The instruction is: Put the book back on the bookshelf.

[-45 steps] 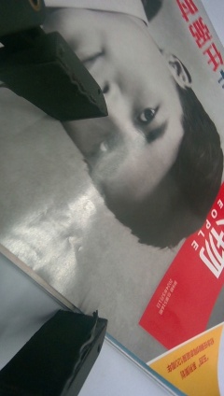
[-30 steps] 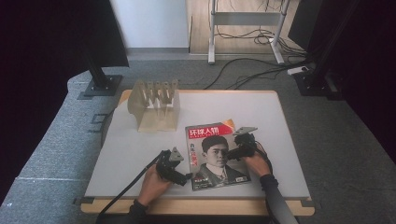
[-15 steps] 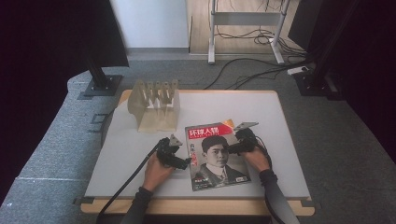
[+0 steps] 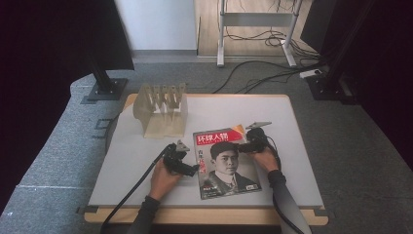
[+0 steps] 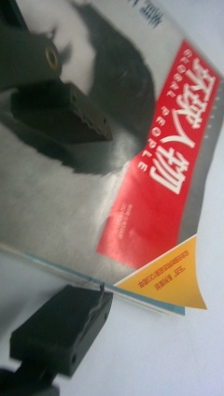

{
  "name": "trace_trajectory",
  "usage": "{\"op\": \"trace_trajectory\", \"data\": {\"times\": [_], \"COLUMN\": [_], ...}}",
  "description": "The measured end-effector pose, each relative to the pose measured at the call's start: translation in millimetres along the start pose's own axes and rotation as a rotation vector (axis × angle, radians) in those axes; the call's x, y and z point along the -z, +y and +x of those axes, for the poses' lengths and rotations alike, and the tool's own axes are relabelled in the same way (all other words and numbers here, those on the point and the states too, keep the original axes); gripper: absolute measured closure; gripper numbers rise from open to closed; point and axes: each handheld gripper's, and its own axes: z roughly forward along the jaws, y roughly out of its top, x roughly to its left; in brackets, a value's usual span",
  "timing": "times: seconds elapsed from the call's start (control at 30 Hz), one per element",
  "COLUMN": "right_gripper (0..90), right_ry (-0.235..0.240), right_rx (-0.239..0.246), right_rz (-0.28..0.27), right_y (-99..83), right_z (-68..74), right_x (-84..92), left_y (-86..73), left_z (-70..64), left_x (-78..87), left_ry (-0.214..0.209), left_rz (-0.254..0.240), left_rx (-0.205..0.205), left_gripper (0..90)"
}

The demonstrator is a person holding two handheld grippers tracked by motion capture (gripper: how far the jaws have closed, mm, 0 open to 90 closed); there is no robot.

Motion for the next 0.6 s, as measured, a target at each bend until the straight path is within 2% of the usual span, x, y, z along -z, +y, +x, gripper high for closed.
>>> {"op": "trace_trajectory", "data": {"times": [0.03, 0.07, 0.1, 0.17, 0.23, 0.3, 0.4, 0.6], "right_gripper": [20.0, 20.0, 21.6, 25.4, 26.9, 31.7, 32.9, 36.1], "right_ry": [-0.002, -0.002, -0.011, -0.029, -0.026, -0.008, 0.009, 0.016], "right_rx": [-0.026, -0.026, -0.049, -0.033, -0.038, -0.07, -0.095, -0.116], "right_rz": [-0.002, -0.002, -0.003, 0.008, 0.008, 0.004, -0.001, 0.002], "right_y": [0.5, 0.5, 0.5, -0.3, -1.1, -3.6, -5.9, -8.2], "right_z": [1.0, 1.0, 2.7, 4.4, 4.0, 1.4, -0.3, 0.4], "right_x": [0.2, 0.2, 0.6, 2.7, 4.0, 8.4, 11.7, 15.5], "left_y": [0.0, 0.0, 0.0, 0.0, 0.0, 0.0, 0.1, 0.1], "left_z": [0.0, 0.0, 0.0, -0.1, 0.0, -0.1, -0.1, 0.0], "left_x": [-0.1, -0.1, -0.1, -0.2, -0.1, -0.2, -0.3, -0.3], "left_ry": [0.0, 0.0, 0.0, 0.0, 0.0, 0.0, 0.0, 0.0], "left_rz": [0.0, 0.0, 0.0, -0.001, 0.0, -0.001, 0.0, 0.0], "left_rx": [0.0, 0.0, 0.001, 0.002, 0.0, 0.002, 0.003, 0.004], "left_gripper": [0.0, 0.0, 0.0, 0.0, 0.0, 0.0, 0.0, 0.0]}}
